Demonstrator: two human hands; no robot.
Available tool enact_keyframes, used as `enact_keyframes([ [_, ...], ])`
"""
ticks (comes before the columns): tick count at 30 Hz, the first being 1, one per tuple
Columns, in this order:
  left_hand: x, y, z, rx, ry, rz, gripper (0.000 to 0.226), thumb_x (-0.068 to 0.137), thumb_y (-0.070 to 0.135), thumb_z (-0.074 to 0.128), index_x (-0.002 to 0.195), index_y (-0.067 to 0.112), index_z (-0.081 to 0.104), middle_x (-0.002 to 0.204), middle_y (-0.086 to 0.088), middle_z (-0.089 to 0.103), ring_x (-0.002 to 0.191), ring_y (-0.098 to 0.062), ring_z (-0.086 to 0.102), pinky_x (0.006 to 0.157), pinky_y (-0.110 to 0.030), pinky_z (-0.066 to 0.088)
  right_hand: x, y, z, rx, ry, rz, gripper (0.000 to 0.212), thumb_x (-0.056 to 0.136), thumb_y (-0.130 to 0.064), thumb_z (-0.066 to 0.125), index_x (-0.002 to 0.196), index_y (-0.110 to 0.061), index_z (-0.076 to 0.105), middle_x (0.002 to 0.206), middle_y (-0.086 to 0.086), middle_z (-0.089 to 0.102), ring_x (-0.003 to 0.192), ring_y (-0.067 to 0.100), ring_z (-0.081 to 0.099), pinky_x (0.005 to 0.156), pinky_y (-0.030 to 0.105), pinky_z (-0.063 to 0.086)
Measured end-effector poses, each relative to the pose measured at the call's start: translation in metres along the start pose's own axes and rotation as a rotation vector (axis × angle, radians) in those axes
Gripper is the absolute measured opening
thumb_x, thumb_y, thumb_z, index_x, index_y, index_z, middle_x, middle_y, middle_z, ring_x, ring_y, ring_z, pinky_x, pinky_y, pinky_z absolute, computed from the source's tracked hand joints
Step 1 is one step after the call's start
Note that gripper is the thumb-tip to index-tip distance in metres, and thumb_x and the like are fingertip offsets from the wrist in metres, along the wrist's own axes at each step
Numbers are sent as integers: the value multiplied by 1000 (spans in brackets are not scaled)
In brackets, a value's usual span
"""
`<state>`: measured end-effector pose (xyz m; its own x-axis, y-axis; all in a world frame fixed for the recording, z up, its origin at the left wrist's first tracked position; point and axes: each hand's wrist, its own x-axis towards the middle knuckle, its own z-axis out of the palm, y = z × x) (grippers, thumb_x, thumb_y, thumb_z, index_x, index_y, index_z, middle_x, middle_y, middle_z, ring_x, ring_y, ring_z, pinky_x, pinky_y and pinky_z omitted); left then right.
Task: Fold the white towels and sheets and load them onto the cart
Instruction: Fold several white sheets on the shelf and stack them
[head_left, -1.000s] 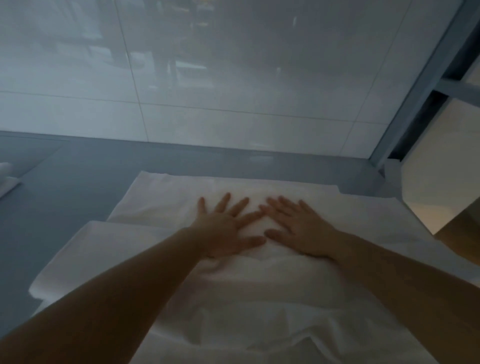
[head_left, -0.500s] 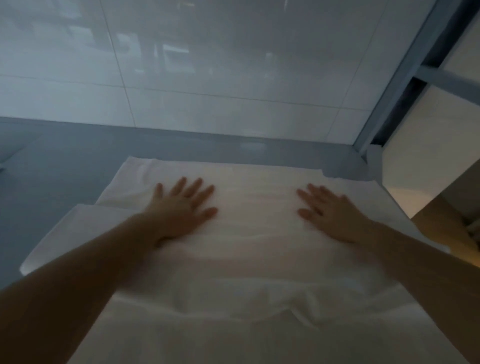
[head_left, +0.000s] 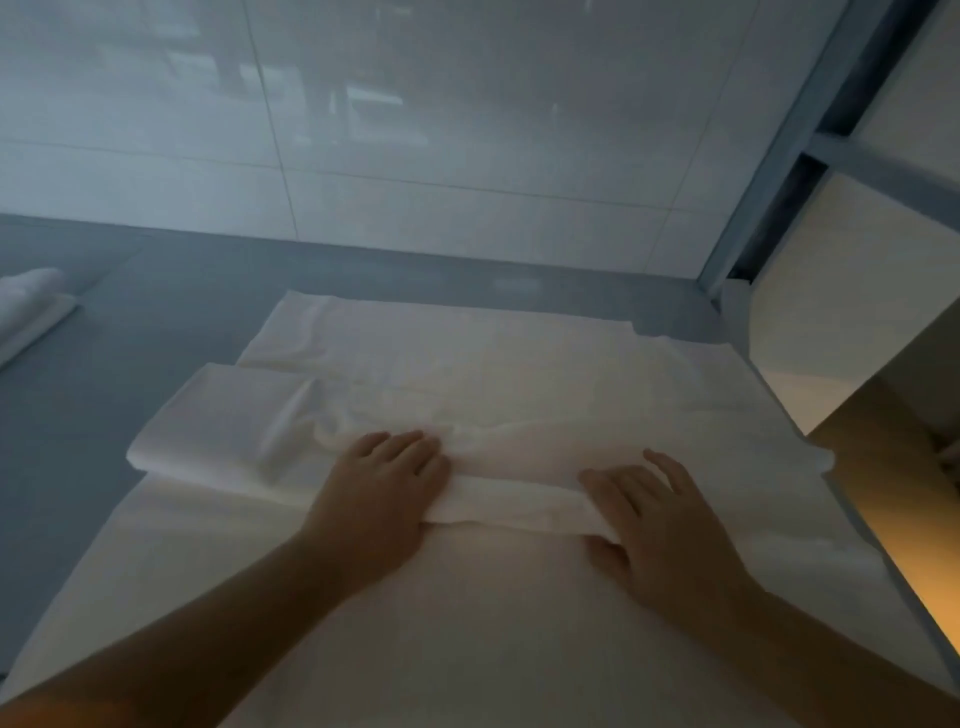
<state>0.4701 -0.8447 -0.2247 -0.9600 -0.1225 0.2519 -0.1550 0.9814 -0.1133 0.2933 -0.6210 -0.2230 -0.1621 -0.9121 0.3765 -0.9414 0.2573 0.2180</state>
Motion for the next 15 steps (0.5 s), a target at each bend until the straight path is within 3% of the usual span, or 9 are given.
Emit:
enact_keyframes([
  [3,-7,-25,-5,52,8,-88,34,64,23,42,83,12,69,76,-7,68,68,-27,67,61,-33,54,-1,26,1,-133,53,109,36,67,-12,58,99,-4,70,78,11,66,70,30,65,91,48,36],
  [5,-6,-49,-12,113,91,-133,33,65,15,40,82,9,68,65,-8,63,56,-28,63,53,-32,50,9,48,-4,-179,85,176,29,66,-12,58,92,-4,69,76,12,64,69,32,64,86,47,36],
  [8,26,-96,-31,233,269,-230,18,68,-3,56,81,6,65,57,-14,57,45,-31,57,47,-29,42,53,79,-12,-231,175,254,27,77,-6,38,87,-4,63,71,14,58,67,32,59,80,44,41],
  [9,43,-112,-36,265,315,-279,20,70,-7,61,87,4,65,62,-17,60,50,-33,60,51,-31,42,73,89,-14,-253,166,286,28,78,-3,35,89,-3,61,72,15,58,69,33,58,81,46,43],
  [10,60,-126,-39,286,316,-352,29,74,-5,64,102,4,64,80,-22,65,68,-38,65,62,-39,46,92,97,-14,-287,97,349,28,80,0,37,97,-3,59,78,17,60,77,33,58,86,49,42],
  [11,74,-136,-39,305,256,-441,46,79,1,63,124,7,56,110,-26,63,100,-41,61,82,-48,45,108,104,-11,-317,-17,432,32,83,1,41,111,-4,54,93,18,61,91,34,56,95,52,38],
  [12,85,-140,-37,308,169,-527,64,85,8,61,143,15,37,140,-24,44,129,-39,42,102,-55,31,121,108,-7,-324,-118,518,42,86,-1,46,128,-7,45,110,19,57,106,34,50,104,55,30],
  [13,93,-139,-33,292,108,-595,76,88,15,60,151,21,19,155,-20,21,142,-37,20,111,-57,15,130,108,-2,-329,-196,580,55,89,-5,48,141,-11,31,126,19,49,119,34,42,109,57,21],
  [15,100,-123,-20,214,88,-600,83,89,25,59,153,25,7,160,-15,2,146,-34,1,113,-58,5,138,96,8,-308,-239,577,71,91,-14,51,151,-16,14,142,18,34,133,33,29,113,59,12],
])
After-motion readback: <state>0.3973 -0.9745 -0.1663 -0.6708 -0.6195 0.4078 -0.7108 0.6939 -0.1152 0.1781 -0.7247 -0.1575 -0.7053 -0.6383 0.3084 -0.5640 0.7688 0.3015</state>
